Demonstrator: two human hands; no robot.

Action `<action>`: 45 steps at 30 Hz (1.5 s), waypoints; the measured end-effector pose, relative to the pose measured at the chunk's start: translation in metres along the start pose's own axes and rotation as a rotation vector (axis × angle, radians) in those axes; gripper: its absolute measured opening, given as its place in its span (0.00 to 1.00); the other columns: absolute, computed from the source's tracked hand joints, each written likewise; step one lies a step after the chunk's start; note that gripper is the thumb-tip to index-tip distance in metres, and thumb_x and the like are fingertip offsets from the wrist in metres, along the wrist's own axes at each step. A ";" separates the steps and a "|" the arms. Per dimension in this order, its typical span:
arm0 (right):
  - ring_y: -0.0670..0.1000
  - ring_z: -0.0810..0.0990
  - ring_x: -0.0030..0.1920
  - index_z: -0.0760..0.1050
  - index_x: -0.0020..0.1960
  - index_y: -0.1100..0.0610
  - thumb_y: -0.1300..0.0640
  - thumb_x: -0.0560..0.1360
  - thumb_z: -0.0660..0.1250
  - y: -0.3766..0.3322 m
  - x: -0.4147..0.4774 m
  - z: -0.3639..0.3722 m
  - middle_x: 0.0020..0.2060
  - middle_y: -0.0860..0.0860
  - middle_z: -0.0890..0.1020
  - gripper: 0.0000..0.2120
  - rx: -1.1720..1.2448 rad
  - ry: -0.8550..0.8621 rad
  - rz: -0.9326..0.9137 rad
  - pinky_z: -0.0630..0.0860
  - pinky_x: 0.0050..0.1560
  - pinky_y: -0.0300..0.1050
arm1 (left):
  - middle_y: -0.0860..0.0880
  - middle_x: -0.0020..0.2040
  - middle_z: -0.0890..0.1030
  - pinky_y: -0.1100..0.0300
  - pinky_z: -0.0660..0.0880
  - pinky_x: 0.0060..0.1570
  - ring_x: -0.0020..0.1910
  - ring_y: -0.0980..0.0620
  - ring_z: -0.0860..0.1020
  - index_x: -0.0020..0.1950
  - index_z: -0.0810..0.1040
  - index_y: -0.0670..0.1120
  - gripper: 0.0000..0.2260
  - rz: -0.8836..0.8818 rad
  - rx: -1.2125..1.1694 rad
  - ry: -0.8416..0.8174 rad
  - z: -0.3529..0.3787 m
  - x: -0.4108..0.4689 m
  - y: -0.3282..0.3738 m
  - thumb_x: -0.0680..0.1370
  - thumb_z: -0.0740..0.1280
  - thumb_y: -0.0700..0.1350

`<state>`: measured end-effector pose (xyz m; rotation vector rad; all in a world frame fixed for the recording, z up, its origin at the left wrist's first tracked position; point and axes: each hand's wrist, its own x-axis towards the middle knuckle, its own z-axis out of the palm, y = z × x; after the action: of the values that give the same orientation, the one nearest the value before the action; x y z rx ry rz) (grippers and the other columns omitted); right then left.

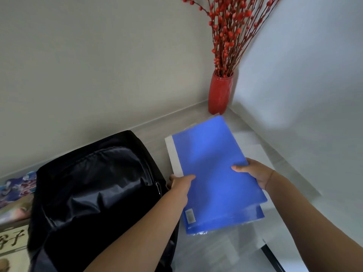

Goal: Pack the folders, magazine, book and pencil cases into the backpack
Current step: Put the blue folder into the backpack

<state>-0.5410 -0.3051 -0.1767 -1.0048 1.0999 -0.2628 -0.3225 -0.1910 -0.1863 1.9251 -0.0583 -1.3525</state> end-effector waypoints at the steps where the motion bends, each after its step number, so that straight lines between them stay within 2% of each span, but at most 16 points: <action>1: 0.57 0.85 0.49 0.78 0.58 0.57 0.61 0.68 0.73 -0.003 -0.004 0.000 0.51 0.56 0.85 0.19 0.026 0.002 -0.033 0.81 0.45 0.50 | 0.43 0.70 0.64 0.53 0.69 0.57 0.65 0.42 0.69 0.75 0.53 0.45 0.41 0.037 -0.016 -0.020 -0.002 -0.001 0.003 0.71 0.74 0.50; 4: 0.54 0.86 0.41 0.77 0.57 0.59 0.63 0.72 0.67 -0.021 -0.017 -0.001 0.44 0.54 0.87 0.13 0.115 0.020 -0.118 0.82 0.39 0.48 | 0.46 0.68 0.72 0.51 0.70 0.65 0.64 0.45 0.73 0.73 0.63 0.44 0.39 0.115 -0.136 -0.172 -0.016 -0.011 0.014 0.68 0.76 0.54; 6: 0.54 0.86 0.41 0.76 0.59 0.59 0.64 0.74 0.65 -0.037 -0.028 -0.001 0.45 0.54 0.86 0.14 0.133 0.019 -0.159 0.82 0.40 0.48 | 0.47 0.61 0.80 0.50 0.72 0.65 0.60 0.47 0.79 0.65 0.75 0.45 0.28 0.135 -0.197 -0.363 -0.027 -0.022 0.025 0.68 0.76 0.53; 8: 0.55 0.85 0.44 0.75 0.61 0.59 0.65 0.74 0.64 -0.052 -0.040 0.003 0.49 0.56 0.85 0.16 0.096 -0.001 -0.215 0.83 0.43 0.50 | 0.45 0.57 0.83 0.51 0.75 0.61 0.55 0.47 0.81 0.58 0.80 0.45 0.17 0.242 -0.220 -0.454 -0.042 -0.032 0.034 0.71 0.74 0.47; 12: 0.55 0.85 0.47 0.73 0.64 0.60 0.68 0.69 0.65 -0.072 -0.063 0.036 0.52 0.55 0.84 0.23 0.085 -0.052 -0.361 0.83 0.45 0.51 | 0.42 0.55 0.83 0.53 0.79 0.51 0.52 0.44 0.82 0.59 0.78 0.40 0.14 0.510 -0.185 -0.441 -0.081 -0.051 0.047 0.74 0.71 0.38; 14: 0.54 0.85 0.49 0.73 0.63 0.58 0.68 0.68 0.66 -0.080 -0.075 0.058 0.52 0.53 0.85 0.24 0.097 -0.099 -0.433 0.82 0.44 0.49 | 0.42 0.57 0.82 0.51 0.79 0.54 0.54 0.42 0.81 0.62 0.76 0.40 0.16 0.572 -0.185 -0.450 -0.104 -0.063 0.052 0.74 0.70 0.38; 18: 0.54 0.83 0.54 0.77 0.60 0.53 0.69 0.68 0.67 -0.091 -0.096 0.120 0.55 0.51 0.83 0.23 0.031 -0.182 -0.498 0.81 0.50 0.51 | 0.45 0.60 0.81 0.47 0.76 0.59 0.58 0.44 0.80 0.66 0.72 0.43 0.22 0.674 -0.151 -0.382 -0.173 -0.091 0.051 0.74 0.71 0.39; 23: 0.51 0.84 0.50 0.75 0.61 0.60 0.77 0.70 0.64 -0.086 -0.106 0.203 0.53 0.52 0.83 0.23 -0.023 -0.220 -0.527 0.81 0.52 0.50 | 0.46 0.61 0.80 0.48 0.75 0.58 0.59 0.46 0.80 0.67 0.71 0.44 0.22 0.771 -0.125 -0.299 -0.259 -0.114 0.026 0.75 0.70 0.38; 26: 0.54 0.82 0.51 0.77 0.56 0.59 0.78 0.68 0.65 -0.062 -0.105 0.253 0.53 0.54 0.82 0.22 -0.037 -0.212 -0.521 0.78 0.56 0.53 | 0.47 0.61 0.80 0.50 0.76 0.58 0.58 0.48 0.80 0.67 0.70 0.45 0.21 0.767 -0.127 -0.226 -0.306 -0.118 -0.008 0.75 0.69 0.37; 31: 0.50 0.83 0.46 0.75 0.60 0.64 0.81 0.64 0.67 0.007 -0.080 0.292 0.45 0.49 0.85 0.27 -0.046 -0.108 -0.415 0.76 0.56 0.52 | 0.48 0.59 0.80 0.54 0.72 0.60 0.60 0.48 0.77 0.66 0.70 0.44 0.20 0.654 -0.013 -0.047 -0.330 -0.096 -0.074 0.75 0.68 0.33; 34: 0.43 0.84 0.43 0.77 0.55 0.59 0.81 0.63 0.68 0.039 -0.064 0.294 0.42 0.45 0.87 0.26 -0.054 -0.112 -0.364 0.72 0.55 0.49 | 0.48 0.57 0.80 0.58 0.71 0.55 0.56 0.49 0.77 0.65 0.70 0.44 0.20 0.584 0.028 0.016 -0.329 -0.078 -0.096 0.75 0.68 0.34; 36: 0.44 0.83 0.49 0.77 0.57 0.55 0.75 0.65 0.71 0.051 -0.060 0.292 0.46 0.44 0.86 0.25 -0.057 -0.127 -0.342 0.72 0.57 0.48 | 0.49 0.57 0.79 0.58 0.71 0.55 0.56 0.50 0.77 0.65 0.69 0.47 0.20 0.562 0.058 0.022 -0.328 -0.070 -0.100 0.75 0.69 0.38; 38: 0.46 0.81 0.55 0.78 0.57 0.51 0.68 0.68 0.73 0.056 -0.062 0.293 0.51 0.45 0.85 0.22 -0.055 -0.123 -0.345 0.72 0.60 0.47 | 0.50 0.56 0.80 0.57 0.72 0.56 0.56 0.50 0.78 0.63 0.70 0.48 0.17 0.560 0.077 0.017 -0.328 -0.066 -0.096 0.76 0.69 0.42; 40: 0.50 0.81 0.56 0.78 0.57 0.52 0.65 0.71 0.72 0.047 -0.069 0.296 0.54 0.49 0.84 0.17 -0.031 -0.084 -0.366 0.73 0.61 0.49 | 0.48 0.57 0.81 0.55 0.73 0.58 0.56 0.49 0.78 0.62 0.72 0.47 0.14 0.566 0.056 0.006 -0.327 -0.068 -0.085 0.77 0.68 0.44; 43: 0.47 0.84 0.46 0.79 0.54 0.57 0.63 0.74 0.68 0.007 -0.085 0.291 0.49 0.52 0.85 0.10 0.054 -0.036 -0.412 0.77 0.56 0.49 | 0.46 0.57 0.82 0.53 0.76 0.55 0.53 0.51 0.81 0.59 0.77 0.46 0.13 0.556 -0.108 -0.116 -0.328 -0.079 -0.054 0.80 0.62 0.51; 45: 0.48 0.85 0.42 0.79 0.54 0.59 0.63 0.75 0.66 -0.020 -0.101 0.281 0.46 0.52 0.85 0.08 0.076 -0.068 -0.418 0.81 0.49 0.47 | 0.47 0.53 0.84 0.51 0.77 0.52 0.50 0.51 0.83 0.57 0.80 0.46 0.23 0.465 -0.209 -0.290 -0.334 -0.083 -0.036 0.80 0.53 0.60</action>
<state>-0.3483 -0.1004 -0.0744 -1.1614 0.8041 -0.5983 -0.0985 0.0568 -0.0953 1.4179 -0.4593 -1.2478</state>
